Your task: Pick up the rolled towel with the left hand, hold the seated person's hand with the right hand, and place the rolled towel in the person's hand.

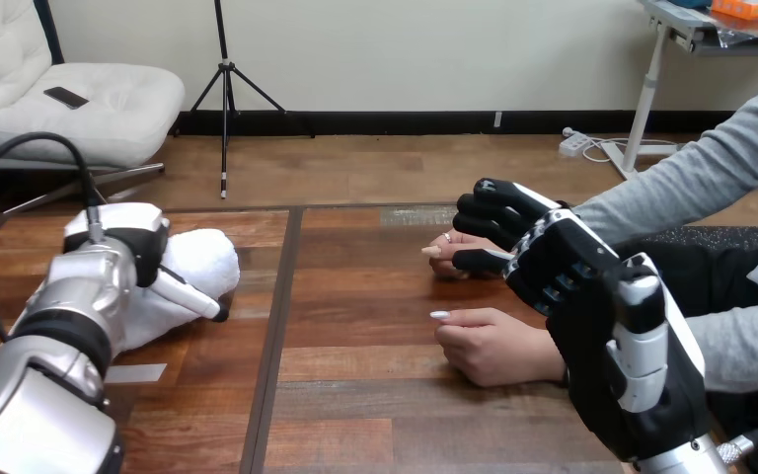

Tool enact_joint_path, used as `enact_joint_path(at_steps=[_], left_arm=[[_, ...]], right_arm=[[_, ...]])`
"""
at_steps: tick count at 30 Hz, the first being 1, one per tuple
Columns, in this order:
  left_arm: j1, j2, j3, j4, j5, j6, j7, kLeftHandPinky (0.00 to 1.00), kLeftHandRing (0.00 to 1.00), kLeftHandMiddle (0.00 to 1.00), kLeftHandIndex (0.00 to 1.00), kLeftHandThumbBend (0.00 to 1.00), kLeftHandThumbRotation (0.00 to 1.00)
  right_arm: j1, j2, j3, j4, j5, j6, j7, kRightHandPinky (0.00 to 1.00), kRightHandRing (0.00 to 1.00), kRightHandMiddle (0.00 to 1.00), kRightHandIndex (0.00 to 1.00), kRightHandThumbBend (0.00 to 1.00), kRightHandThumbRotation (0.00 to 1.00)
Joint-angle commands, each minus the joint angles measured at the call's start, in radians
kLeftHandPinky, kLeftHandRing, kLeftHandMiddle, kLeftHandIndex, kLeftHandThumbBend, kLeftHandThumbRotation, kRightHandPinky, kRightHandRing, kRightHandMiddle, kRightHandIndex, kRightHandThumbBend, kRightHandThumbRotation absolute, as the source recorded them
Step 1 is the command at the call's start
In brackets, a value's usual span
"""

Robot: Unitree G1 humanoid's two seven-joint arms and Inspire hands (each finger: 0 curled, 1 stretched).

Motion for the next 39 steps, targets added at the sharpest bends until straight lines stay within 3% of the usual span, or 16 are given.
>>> enact_joint_path(at_steps=[1, 26, 39], left_arm=[[-0.090, -0.018, -0.017, 0.007, 0.020, 0.011, -0.002, 1.00, 1.00, 1.00, 1.00, 1.00, 0.62], [-0.103, -0.043, 0.001, 0.024, -0.003, 0.052, -0.050, 1.00, 1.00, 1.00, 1.00, 1.00, 0.69], [-0.108, -0.039, 0.004, 0.026, -0.006, 0.078, -0.078, 0.98, 1.00, 1.00, 1.00, 1.00, 0.72]], right_arm=[[-0.022, 0.015, 0.002, -0.059, 0.024, -0.032, 0.006, 0.73, 0.85, 0.84, 0.82, 0.84, 0.99], [0.009, 0.011, -0.004, -0.119, 0.073, -0.029, 0.022, 0.69, 0.83, 0.83, 0.80, 0.86, 0.95], [0.008, 0.012, -0.009, -0.123, 0.044, -0.039, 0.007, 0.67, 0.82, 0.82, 0.79, 0.86, 0.95]])
